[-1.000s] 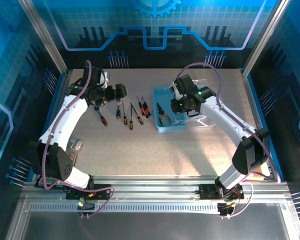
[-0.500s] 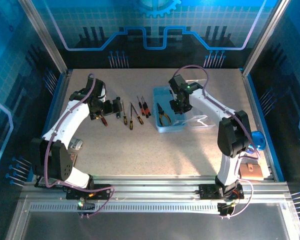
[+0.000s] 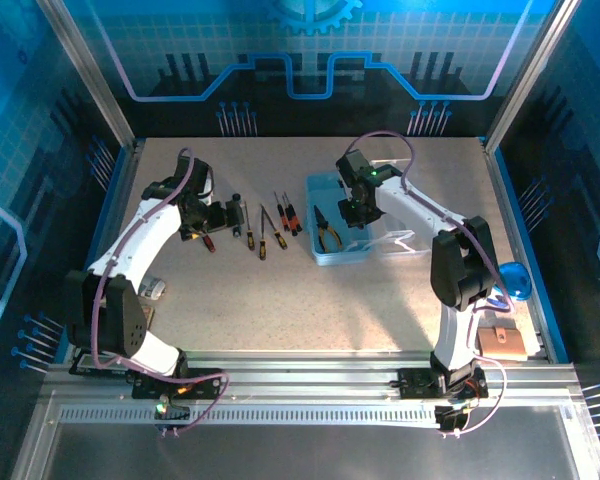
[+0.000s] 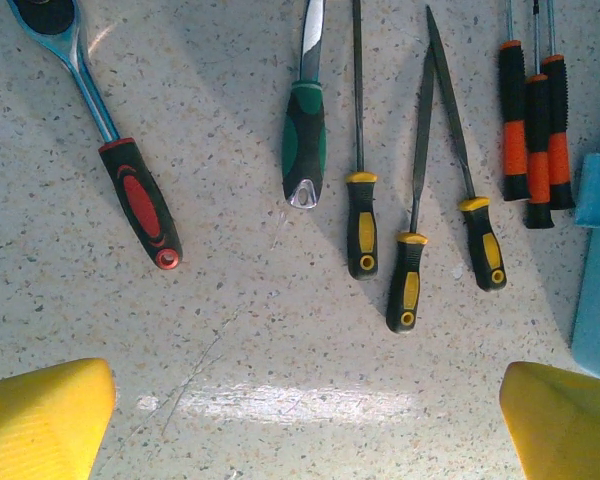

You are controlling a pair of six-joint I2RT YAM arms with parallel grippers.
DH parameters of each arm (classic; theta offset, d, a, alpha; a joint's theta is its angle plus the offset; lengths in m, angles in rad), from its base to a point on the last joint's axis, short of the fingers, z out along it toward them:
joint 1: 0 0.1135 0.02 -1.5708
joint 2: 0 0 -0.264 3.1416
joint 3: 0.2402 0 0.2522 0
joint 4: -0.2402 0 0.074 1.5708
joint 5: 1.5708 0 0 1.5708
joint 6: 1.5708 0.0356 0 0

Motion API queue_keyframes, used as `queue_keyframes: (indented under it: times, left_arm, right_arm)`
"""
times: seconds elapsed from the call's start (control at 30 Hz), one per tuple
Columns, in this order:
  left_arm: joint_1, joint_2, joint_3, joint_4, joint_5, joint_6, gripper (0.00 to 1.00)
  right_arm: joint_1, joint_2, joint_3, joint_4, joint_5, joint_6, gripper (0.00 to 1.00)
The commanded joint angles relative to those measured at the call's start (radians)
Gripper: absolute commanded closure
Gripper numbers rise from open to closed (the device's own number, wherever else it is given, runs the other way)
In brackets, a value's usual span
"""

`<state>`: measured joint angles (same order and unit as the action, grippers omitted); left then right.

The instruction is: Pack the tool kit

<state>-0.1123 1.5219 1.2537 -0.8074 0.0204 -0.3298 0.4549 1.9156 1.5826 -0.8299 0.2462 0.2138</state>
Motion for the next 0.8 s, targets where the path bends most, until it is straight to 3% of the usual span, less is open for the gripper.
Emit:
queue_keyframes:
  times: [0.0, 0.37, 0.77]
  left_arm:
    - [0.005, 0.006, -0.006, -0.011, -0.010, 0.026, 0.01]
    - [0.005, 0.008, -0.001, -0.004, 0.013, 0.021, 0.01]
    - [0.005, 0.015, 0.006, 0.002, 0.034, 0.015, 0.01]
  right_arm:
    - [-0.008, -0.005, 0.026, 0.024, -0.046, 0.010, 0.87]
    - [-0.009, -0.058, 0.000, 0.035, -0.108, -0.001, 0.72]
    - [-0.016, -0.118, -0.031, 0.029, -0.116, -0.019, 0.66]
